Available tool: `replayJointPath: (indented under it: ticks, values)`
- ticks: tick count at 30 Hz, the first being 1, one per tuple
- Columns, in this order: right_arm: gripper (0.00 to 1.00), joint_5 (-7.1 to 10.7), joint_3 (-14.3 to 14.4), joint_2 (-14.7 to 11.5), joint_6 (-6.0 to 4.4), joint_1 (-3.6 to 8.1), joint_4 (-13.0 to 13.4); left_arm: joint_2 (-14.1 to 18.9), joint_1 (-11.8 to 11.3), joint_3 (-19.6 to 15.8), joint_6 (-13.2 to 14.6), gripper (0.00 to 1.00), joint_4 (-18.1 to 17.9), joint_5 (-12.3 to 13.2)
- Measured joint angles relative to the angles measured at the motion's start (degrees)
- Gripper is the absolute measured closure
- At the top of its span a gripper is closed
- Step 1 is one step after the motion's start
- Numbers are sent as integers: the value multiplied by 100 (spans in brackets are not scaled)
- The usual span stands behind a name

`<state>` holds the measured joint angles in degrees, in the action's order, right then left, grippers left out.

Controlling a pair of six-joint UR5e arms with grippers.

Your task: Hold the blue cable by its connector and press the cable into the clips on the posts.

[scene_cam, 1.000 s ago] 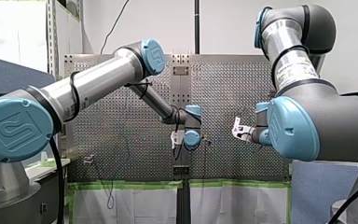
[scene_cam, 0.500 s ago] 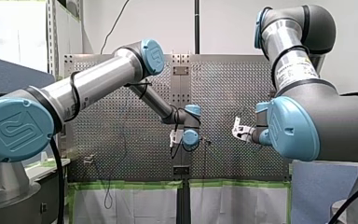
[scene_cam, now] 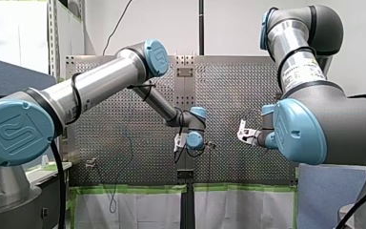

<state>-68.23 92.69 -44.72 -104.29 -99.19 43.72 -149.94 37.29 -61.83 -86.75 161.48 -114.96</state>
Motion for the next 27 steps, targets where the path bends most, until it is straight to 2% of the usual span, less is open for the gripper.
replayJointPath:
  ticks: [5, 9, 13, 17, 22, 27]
  values:
    - [100, 11, 0, 0, 0, 5, -20, 19, 83, -2, -4, 0, 274, -243]
    - [100, 32, 0, 0, -3, 14, -50, 48, 254, -8, -48, 0, 511, -437]
    - [100, 43, 0, -2, -4, 32, -61, 99, 457, -31, -156, 0, 593, -613]
    - [100, 45, 0, -5, -5, 41, -64, 242, 651, -166, -240, 0, 501, -716]
    - [100, 67, 0, -2, -5, 42, -63, 478, 873, -429, -331, 0, 255, -687]
    - [100, 142, 0, 0, -5, 43, -103, 538, 1016, -685, -362, 0, 145, -690]
